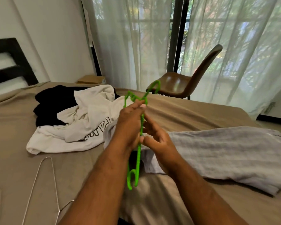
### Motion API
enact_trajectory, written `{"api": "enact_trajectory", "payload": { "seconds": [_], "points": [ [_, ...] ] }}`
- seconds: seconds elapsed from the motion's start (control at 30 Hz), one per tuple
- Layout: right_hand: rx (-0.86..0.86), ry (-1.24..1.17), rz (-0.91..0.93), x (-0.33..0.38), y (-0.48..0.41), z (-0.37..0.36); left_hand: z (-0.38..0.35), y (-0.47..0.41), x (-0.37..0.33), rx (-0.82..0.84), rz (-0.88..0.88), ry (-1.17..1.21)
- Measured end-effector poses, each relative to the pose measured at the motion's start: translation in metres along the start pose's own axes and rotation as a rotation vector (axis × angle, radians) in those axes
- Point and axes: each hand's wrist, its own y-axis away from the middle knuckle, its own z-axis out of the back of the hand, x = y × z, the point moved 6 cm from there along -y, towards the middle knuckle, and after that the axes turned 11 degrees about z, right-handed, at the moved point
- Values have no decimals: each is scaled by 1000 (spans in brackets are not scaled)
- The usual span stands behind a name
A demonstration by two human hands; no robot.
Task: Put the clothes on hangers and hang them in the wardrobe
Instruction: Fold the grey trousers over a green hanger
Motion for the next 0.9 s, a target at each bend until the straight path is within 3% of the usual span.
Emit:
{"api": "enact_trajectory", "payload": {
  "seconds": [0.07, 0.17, 0.2, 0.27, 0.33, 0.37, 0.43, 0.5, 0.63, 0.7, 0.77, 0.9],
  "points": [
    [-53, -128, -29, -2, 3, -1, -10, 7, 1, 121, -9, -61],
    [-263, -167, -120, -12, 2, 4, -8, 12, -7, 212, -47, -92],
    [-333, -170, -166, -19, 2, 7, 4, 9, -9, 158, -45, -67],
    [-455, -209, -251, -31, 5, 13, 49, -4, -8, -153, -44, -182],
    [-530, -213, -294, -38, 9, 19, 91, -9, 5, -461, 107, -468],
    [-548, -205, -299, -40, 11, 22, 104, -7, 18, -499, 250, -509],
    [-566, -187, -306, -41, 14, 23, 100, 6, 43, -310, 568, -376],
    [-588, -173, -321, -46, 17, 26, 84, 13, 50, -151, 672, -357],
    [-650, -138, -337, -58, 22, 38, 62, 12, 55, 77, 628, -648],
    [-660, -110, -334, -59, 24, 44, 57, 11, 51, 139, 505, -754],
    [-644, -42, -325, -57, 25, 49, 55, 7, 38, 101, 322, -707],
    [-593, 127, -311, -57, 30, 57, 77, -4, 13, -89, 205, -384]
  ]
}}
